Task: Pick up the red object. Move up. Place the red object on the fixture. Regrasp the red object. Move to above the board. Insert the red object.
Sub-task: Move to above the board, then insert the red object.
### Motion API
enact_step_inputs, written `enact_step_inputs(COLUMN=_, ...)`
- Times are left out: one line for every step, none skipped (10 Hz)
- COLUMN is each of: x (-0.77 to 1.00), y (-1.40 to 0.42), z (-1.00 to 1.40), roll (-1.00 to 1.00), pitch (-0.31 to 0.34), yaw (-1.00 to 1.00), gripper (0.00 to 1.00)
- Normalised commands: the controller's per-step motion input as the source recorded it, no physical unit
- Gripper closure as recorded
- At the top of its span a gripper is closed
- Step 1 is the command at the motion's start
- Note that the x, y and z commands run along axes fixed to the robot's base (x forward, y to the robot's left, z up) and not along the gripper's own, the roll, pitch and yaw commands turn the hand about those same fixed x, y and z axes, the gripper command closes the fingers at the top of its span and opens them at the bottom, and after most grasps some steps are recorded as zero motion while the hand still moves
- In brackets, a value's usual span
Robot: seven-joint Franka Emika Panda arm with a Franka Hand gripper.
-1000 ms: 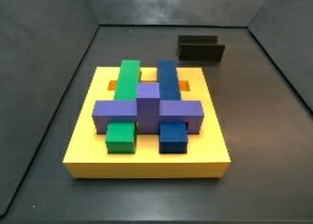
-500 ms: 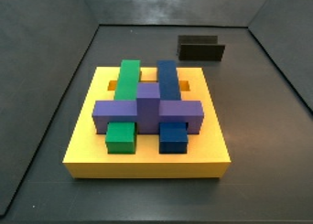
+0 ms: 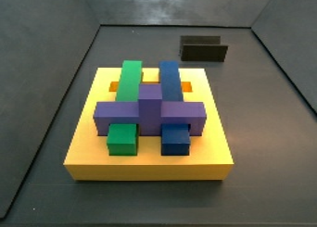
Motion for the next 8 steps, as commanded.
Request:
enact_step_inputs(x=-0.10, y=-0.06, z=0.01, roll=-1.00, pitch=0.066, yaw=0.04, gripper=1.00)
enact_step_inputs(x=-0.09, y=-0.01, z=0.01, roll=-0.88, pitch=0.031, yaw=0.04, gripper=1.00)
enact_step_inputs(x=-0.08, y=0.00, z=0.00, roll=-0.73, pitch=0.007, yaw=0.03, gripper=1.00)
enact_step_inputs(x=-0.06, y=0.02, z=0.00, roll=-0.40, pitch=-0.025, yaw=0.01, gripper=1.00)
enact_step_inputs(x=-0.05, y=0.01, z=0.00, roll=-0.29, pitch=-0.035, yaw=0.00, gripper=1.00)
enact_step_inputs(x=0.00, y=0.00, z=-0.06, roll=0.00, pitch=0.000, yaw=0.00, gripper=1.00)
enact_step_inputs(x=0.00, y=-0.08, z=-0.13, roll=0.00, pitch=-0.074, yaw=0.01, gripper=1.00)
enact_step_inputs(x=0.10, y=0.10, z=-0.82, roll=-0.10, pitch=-0.150, yaw=0.00, gripper=1.00)
